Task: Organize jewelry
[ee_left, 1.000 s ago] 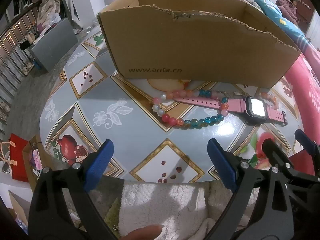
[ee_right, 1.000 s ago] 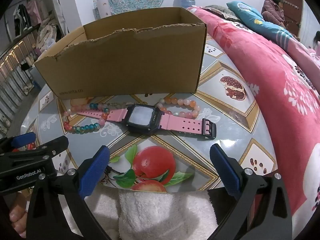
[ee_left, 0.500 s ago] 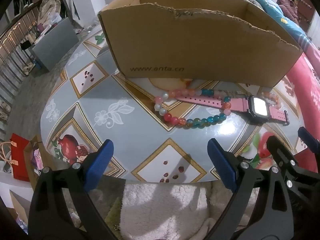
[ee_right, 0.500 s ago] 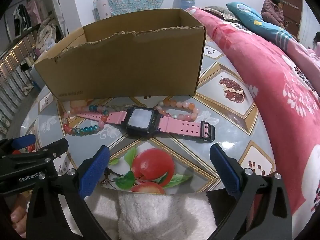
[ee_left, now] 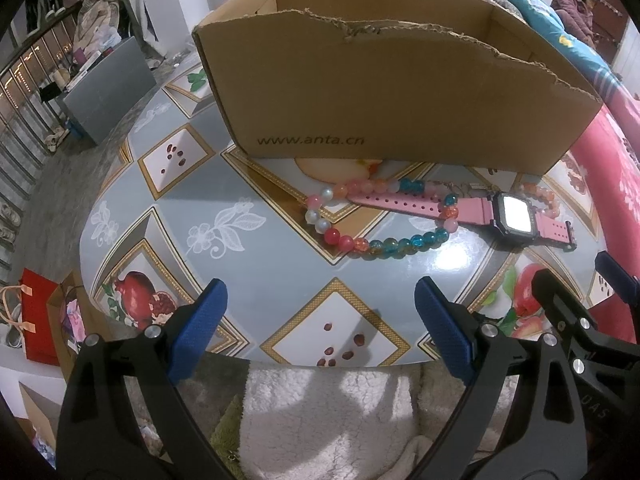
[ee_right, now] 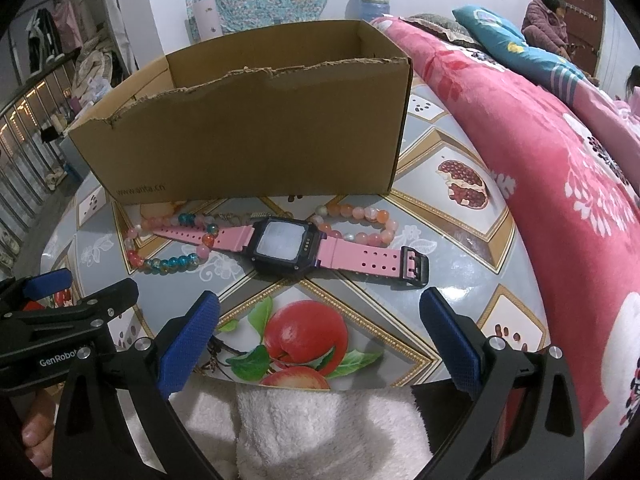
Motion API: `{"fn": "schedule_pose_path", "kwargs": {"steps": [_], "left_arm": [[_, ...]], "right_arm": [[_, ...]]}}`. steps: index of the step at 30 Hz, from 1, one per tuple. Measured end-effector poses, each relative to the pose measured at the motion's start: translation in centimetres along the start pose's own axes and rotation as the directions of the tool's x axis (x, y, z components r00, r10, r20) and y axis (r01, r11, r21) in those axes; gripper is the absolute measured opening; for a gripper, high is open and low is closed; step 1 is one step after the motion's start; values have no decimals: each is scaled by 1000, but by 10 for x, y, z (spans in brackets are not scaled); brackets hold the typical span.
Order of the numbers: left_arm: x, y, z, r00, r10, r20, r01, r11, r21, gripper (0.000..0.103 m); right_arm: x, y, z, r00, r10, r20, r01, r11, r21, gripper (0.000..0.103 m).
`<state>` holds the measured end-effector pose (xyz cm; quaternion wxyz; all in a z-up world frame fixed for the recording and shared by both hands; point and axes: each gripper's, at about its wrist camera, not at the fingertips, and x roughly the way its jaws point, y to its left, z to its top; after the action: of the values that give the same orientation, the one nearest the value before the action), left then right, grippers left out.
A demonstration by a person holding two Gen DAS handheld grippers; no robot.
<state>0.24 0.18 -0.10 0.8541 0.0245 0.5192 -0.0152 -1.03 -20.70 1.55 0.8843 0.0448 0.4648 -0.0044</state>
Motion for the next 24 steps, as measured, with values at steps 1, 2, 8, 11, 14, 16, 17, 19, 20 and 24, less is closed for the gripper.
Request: {"fn": "schedule_pose_path", "kwargs": {"steps": [1,2,8,11,14,16,17,19,20,24], "left_arm": [[-1,-1,0,1000,1,0,-1,1000,1,91],[-1,-1,1,1000,1,0,-1,1000,0,91],[-1,-1,1,1000,2,-1,-2,1000,0,91],[-2,-2,0,1000,2,1,-2,1000,1,91],[-3,-1,0,1000,2,2,-2,1000,1,91],[-3,-1,0,1000,2,2,-2,1000,1,91],[-3,-1,0,1000,2,2,-2,1000,1,91],[-2,-2,0,1000,2,2,-2,1000,2,91],[-2,-2,0,1000,2,1,-2,1000,2,91],[-2,-2,0,1000,3,2,-3,1000,2,91]], "right_arm": [[0,0,0,1000,0,0,0,1000,-1,98],[0,0,0,1000,0,0,0,1000,-1,98],[0,0,0,1000,0,1,0,1000,-1,98],[0,0,0,1000,-1,1,1,1000,-1,98],[0,0,0,1000,-1,1,1,1000,-3,98],[0,0,0,1000,-1,1,1,1000,-2,98],[0,0,0,1000,-1,1,1,1000,-1,98],[0,0,-1,1000,-2,2,2,1000,-2,98],[0,0,-1,1000,-2,2,2,1000,-2,98],[0,0,-1,1000,-2,2,2,1000,-2,98]]}}
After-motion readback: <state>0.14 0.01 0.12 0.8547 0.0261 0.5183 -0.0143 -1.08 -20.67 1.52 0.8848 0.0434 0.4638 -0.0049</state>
